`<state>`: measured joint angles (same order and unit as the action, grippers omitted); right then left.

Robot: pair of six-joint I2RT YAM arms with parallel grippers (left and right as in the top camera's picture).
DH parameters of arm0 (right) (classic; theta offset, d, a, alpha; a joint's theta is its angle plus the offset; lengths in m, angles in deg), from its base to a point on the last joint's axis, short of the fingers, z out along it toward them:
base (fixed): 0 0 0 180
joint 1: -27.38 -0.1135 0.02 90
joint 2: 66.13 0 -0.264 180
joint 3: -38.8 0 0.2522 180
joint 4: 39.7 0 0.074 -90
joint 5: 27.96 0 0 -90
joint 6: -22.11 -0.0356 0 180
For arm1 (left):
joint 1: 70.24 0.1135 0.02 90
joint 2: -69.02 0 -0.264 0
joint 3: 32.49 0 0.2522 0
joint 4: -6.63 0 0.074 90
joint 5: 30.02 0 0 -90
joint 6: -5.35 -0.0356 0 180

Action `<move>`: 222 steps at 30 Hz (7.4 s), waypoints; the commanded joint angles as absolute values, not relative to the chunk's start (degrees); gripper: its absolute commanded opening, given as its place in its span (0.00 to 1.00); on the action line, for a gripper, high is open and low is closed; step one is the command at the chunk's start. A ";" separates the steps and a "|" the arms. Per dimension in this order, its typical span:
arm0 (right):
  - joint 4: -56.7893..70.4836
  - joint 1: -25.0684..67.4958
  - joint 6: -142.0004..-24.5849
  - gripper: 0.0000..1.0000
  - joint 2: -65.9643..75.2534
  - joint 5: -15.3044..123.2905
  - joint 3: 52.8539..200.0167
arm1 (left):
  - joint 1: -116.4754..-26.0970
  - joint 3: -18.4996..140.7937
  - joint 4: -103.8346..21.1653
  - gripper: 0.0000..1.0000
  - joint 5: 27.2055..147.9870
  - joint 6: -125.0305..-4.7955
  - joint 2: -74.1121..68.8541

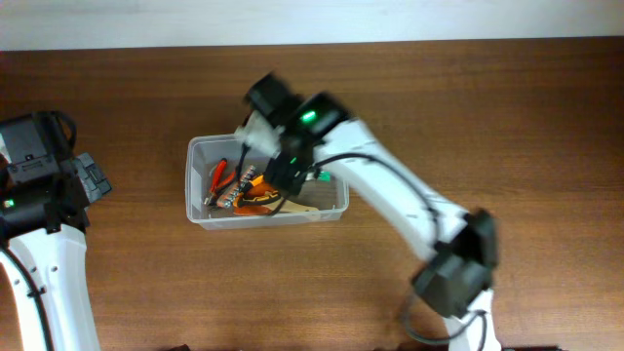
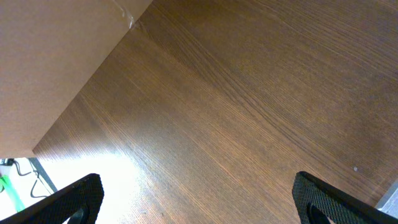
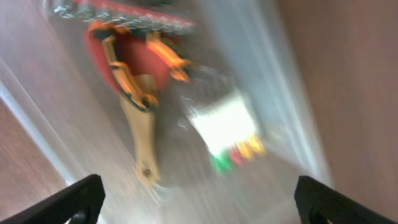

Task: Pack container

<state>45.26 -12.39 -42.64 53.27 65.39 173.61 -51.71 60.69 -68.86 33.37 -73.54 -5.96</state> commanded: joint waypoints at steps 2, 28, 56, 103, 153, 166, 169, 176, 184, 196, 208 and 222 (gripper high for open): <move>48.15 -7.28 -49.17 0.99 43.15 67.05 176.98 | -51.32 61.63 -68.93 0.99 32.74 -74.24 -5.33; 46.09 2.89 -69.61 0.99 28.57 59.21 179.03 | -51.32 61.63 -68.93 0.99 32.74 -74.24 -5.33; 19.01 25.57 -48.85 0.99 -37.81 56.39 99.69 | -51.32 61.63 -68.93 0.99 32.74 -74.24 -5.33; 11.95 25.57 -48.82 0.99 -65.94 56.26 61.73 | -51.36 61.56 -69.02 0.99 32.74 -74.21 -5.26; 11.95 25.57 -48.82 0.99 -65.94 56.26 61.73 | -69.07 -12.14 -23.84 0.99 41.89 -71.85 67.94; 11.95 25.57 -48.82 0.99 -65.94 56.26 61.73 | -71.03 -13.41 -23.84 0.99 40.47 -72.71 68.74; 11.95 25.57 -48.82 0.99 -65.94 56.26 61.73 | -71.03 -13.41 -23.84 0.99 40.47 -72.71 68.72; 11.95 25.57 -48.82 0.99 -65.94 56.26 61.73 | -71.03 -13.41 -23.84 0.99 40.47 -72.71 68.72; 11.95 25.57 -48.82 0.99 -65.94 56.26 61.73 | -71.03 -13.41 -23.84 0.99 40.47 -72.71 68.72; 11.95 25.57 -48.82 0.99 -65.94 56.23 61.73 | -71.03 -13.41 -23.84 0.99 40.47 -72.71 68.72; 11.95 25.57 -48.82 0.99 -65.94 56.26 61.73 | -71.06 -13.41 -23.84 0.99 40.49 -72.71 68.72; 11.95 25.57 -48.82 0.99 -65.94 56.26 61.73 | -71.03 -13.41 -23.84 0.99 40.49 -72.71 68.72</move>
<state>12.10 25.16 -49.17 -65.33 56.54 62.06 -70.82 -12.90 -24.03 41.24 -72.18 68.13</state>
